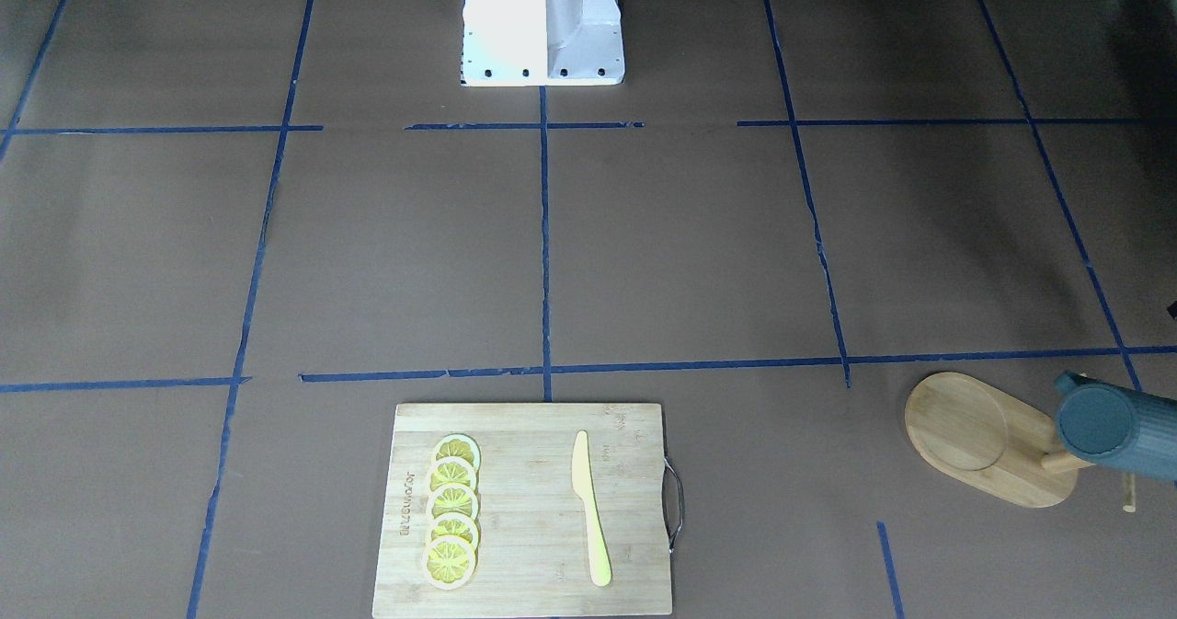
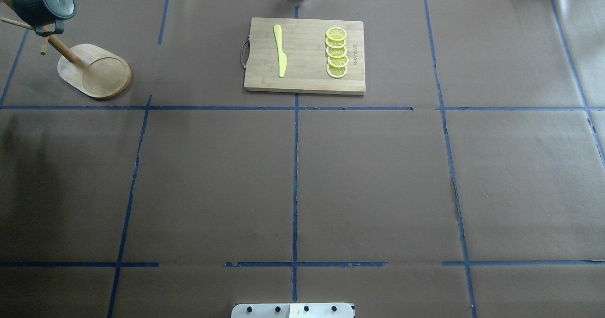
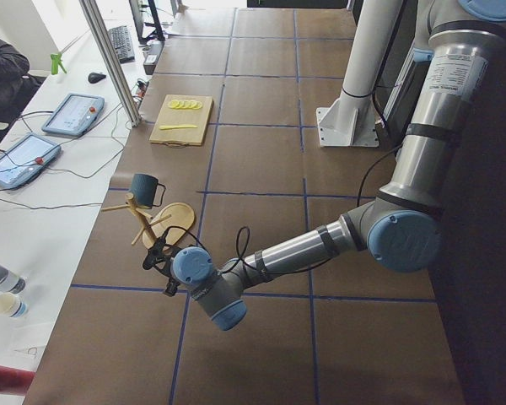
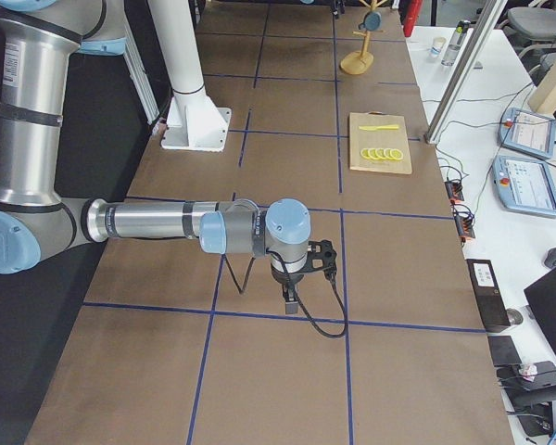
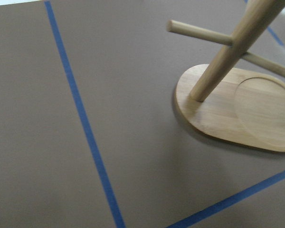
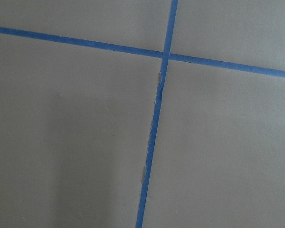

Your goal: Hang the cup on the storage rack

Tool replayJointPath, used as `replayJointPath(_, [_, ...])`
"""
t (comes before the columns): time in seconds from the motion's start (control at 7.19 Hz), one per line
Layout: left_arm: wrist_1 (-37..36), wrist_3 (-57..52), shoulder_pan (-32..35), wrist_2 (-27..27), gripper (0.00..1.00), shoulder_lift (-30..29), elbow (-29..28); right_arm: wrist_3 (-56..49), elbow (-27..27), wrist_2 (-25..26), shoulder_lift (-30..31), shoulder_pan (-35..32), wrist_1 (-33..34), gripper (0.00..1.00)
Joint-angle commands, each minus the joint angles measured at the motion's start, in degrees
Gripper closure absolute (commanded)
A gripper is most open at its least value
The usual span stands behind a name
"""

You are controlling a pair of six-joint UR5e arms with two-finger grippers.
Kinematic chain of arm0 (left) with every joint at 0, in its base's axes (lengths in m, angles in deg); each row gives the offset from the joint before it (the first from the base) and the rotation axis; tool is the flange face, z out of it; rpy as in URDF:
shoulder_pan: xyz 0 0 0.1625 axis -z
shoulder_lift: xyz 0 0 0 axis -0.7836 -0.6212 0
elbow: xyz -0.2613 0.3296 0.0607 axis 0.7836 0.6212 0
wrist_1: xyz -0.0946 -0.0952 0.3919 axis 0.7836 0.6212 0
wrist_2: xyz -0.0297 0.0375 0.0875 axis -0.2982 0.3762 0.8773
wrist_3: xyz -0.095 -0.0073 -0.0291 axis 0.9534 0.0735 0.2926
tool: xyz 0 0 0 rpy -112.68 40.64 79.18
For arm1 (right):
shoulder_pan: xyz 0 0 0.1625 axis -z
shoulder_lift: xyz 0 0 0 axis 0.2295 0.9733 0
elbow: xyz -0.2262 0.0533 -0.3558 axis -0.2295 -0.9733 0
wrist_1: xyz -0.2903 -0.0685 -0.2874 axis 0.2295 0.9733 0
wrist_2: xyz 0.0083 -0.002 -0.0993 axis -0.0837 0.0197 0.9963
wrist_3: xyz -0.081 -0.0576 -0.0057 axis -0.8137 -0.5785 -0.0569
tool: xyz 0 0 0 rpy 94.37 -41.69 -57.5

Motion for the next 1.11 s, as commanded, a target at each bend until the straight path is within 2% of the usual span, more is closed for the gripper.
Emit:
replayJointPath(0.0, [-16.69, -10.06, 0.05, 5.3, 0.0, -0.49, 4.66, 0.0, 0.01, 0.0, 0.0, 0.0, 0.0, 0.0])
replayJointPath(0.14, [-27.57, -14.53, 0.14, 8.37, 0.0, -0.57, 9.05, 0.0, 0.01, 0.0, 0.0, 0.0, 0.0, 0.0])
replayJointPath(0.28, [-37.86, -18.75, 1.8, 9.27, 0.0, -0.57, 13.44, 0.0, 0.01, 0.0, 0.0, 0.0, 0.0, 0.0])
replayJointPath(0.56, [-53.0, -18.18, 4.7, 8.06, 0.0, 0.3, 19.69, 0.0, 0.01, 0.0, 0.0, 0.0, 0.0, 0.0])
replayJointPath(0.7, [-61.26, -18.17, 6.19, 5.35, 0.0, 0.39, 21.99, 0.0, 0.01, 0.0, 0.0, 0.0, 0.0, 0.0])
replayJointPath(0.97, [-69.31, -17.57, 6.91, 4.36, 0.0, 3.54, 27.09, 0.0, 0.01, -0.09, 0.0, 0.09, 0.0, 0.0])
